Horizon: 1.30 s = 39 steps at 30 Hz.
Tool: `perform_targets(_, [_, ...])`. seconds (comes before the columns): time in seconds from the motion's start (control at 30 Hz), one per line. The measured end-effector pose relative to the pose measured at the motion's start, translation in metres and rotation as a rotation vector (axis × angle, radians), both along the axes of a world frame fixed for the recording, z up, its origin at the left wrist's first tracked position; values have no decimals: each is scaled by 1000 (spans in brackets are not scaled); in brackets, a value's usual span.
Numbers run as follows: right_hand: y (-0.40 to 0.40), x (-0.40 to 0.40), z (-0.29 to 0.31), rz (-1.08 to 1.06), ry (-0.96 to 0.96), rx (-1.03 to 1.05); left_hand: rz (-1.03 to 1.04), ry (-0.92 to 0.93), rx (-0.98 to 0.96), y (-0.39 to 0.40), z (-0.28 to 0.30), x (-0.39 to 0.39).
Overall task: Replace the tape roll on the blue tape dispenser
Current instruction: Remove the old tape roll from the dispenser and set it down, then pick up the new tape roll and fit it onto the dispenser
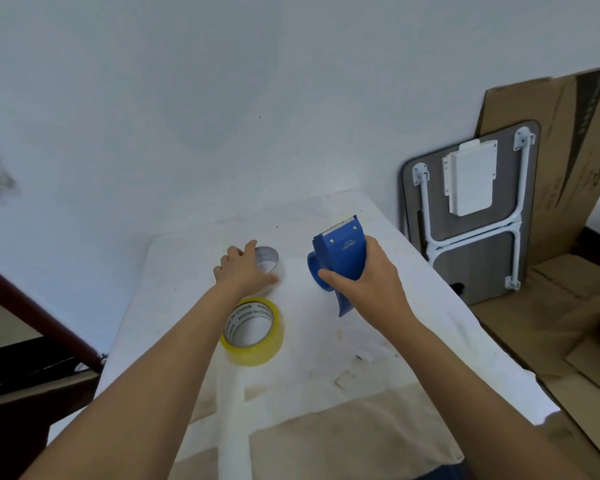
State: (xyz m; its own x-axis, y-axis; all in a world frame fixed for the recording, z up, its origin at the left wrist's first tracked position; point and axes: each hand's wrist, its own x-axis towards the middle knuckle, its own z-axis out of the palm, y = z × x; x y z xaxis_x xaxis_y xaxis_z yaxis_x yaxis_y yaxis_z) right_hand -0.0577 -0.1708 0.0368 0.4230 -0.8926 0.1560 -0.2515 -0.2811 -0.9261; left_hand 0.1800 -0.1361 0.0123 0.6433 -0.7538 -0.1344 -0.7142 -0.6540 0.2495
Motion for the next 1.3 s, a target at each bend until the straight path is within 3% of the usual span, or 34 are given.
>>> perform_targets(0.23, [2,0,-5,27,-45,62,-13,16,8,7,4,-1])
perform_targets(0.33, [6,-9,-6,47,-114,179,-52,89,-177,22,24,-16])
perform_targets(0.43, [15,-26,-12,79,-240,426,-95,414,-433,56,44,-47])
perform_targets(0.5, [23,-38,-16,122,-333,592,-80,683,-486,83,49,-72])
perform_targets(0.63, [45,-53,-19,261,-392,712,82,1185,-546,130,43,-108])
perform_targets(0.73, [59,-59,-17,378,-362,744,212,1359,-597,153,37,-122])
perform_targets(0.9, [75,-59,-15,440,-323,779,317,1535,-677,178,31,-133])
perform_targets(1.1, [98,-40,-13,495,-210,688,228,1633,-718,203,30,-136])
perform_targets(1.3, [105,5,-7,458,-52,512,288,1535,-848,225,33,-106])
